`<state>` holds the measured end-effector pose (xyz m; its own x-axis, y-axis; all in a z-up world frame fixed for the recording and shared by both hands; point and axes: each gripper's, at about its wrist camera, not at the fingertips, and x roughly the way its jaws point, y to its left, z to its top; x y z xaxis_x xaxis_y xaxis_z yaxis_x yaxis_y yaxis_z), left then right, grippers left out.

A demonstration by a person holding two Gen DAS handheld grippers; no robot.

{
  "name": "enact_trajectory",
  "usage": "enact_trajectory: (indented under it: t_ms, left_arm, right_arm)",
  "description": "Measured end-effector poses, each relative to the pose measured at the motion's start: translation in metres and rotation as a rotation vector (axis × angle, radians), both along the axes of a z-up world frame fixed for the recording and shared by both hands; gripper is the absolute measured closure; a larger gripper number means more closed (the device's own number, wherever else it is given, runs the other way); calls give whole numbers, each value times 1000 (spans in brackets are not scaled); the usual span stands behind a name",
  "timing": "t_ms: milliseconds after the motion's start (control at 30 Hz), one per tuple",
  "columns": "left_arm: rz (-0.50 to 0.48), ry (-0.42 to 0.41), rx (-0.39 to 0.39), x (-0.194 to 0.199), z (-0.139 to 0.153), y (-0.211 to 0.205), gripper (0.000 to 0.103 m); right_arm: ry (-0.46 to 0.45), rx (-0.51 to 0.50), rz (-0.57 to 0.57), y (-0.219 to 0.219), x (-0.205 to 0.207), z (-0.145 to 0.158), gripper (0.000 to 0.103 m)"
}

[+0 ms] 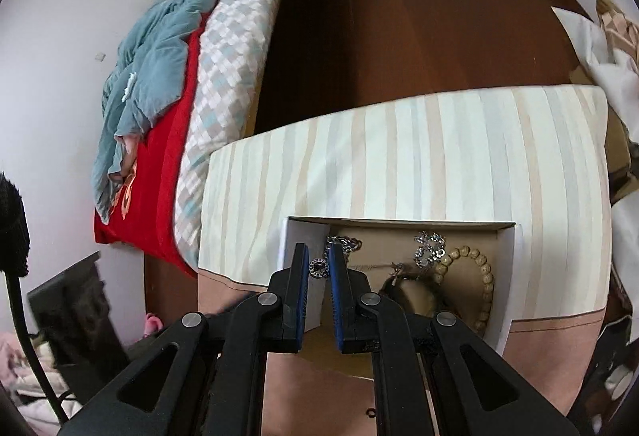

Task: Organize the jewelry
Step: 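Carry the necklace and black ring into the white box and open both tools, then withdraw both tools from the box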

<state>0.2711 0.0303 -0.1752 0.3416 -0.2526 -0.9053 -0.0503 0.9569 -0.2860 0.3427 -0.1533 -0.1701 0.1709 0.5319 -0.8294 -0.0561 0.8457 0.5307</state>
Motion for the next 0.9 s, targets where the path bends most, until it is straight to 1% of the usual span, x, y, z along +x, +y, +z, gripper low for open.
enact_trajectory:
  t_ms: [33,67,100,133,167,200,233,300,333,367,400,467,500,567,600,767,900]
  left_arm:
    - [5,-6,5,-1,2,1,45]
    - [8,-10,12,-2,4,3,45]
    - [11,-14,16,-3,6,4,44]
    - [16,-22,24,-5,8,6,42]
    - [19,-31,36,-8,11,6,39]
    - [22,-41,48,-10,13,7,32]
    - [27,-50,57,-11,15,7,29]
    - [33,-74,93,-16,19,7,25]
    - [34,-79,107,-17,20,8,19]
    - [37,-85,124,-18,21,8,15]
    - [41,-95,148,-21,23,8,10]
    - [44,-106,189,-24,24,8,8]
    - [45,-114,224,-27,25,7,6]
    - [44,-132,266,-33,26,4,5]
    - [44,-138,280,-36,26,4,5]
    - [28,-163,331,-53,28,-3,2]
    - [25,-179,338,-67,35,-8,2]
  right_arm:
    - [4,2,-4,-1,-1,-1,78]
    - [4,5,-12,-4,-2,-1,63]
    - [-2,3,-23,-7,-3,0,56]
    - [-12,-3,-32,-10,-5,3,52]
    - [-20,-11,-36,-14,-7,5,51]
    - [-30,-27,-45,-17,-8,8,51]
    - [-45,-42,-52,-21,-11,12,51]
    - [-65,-69,-64,-29,-16,18,49]
    - [-81,-104,-72,-33,-21,22,43]
    - [-103,-138,-77,-36,-26,26,36]
    - [-130,-196,-83,-38,-33,30,32]
    - [-170,-305,-95,-41,-46,34,16]
    - [-194,-365,-96,-41,-55,35,13]
    - [-228,-476,-98,-41,-72,35,3]
    - [-245,-515,-96,-40,-81,34,2]
    - [-286,-624,-106,-37,-116,31,0]
    - [-319,-635,-130,-37,-141,42,0]
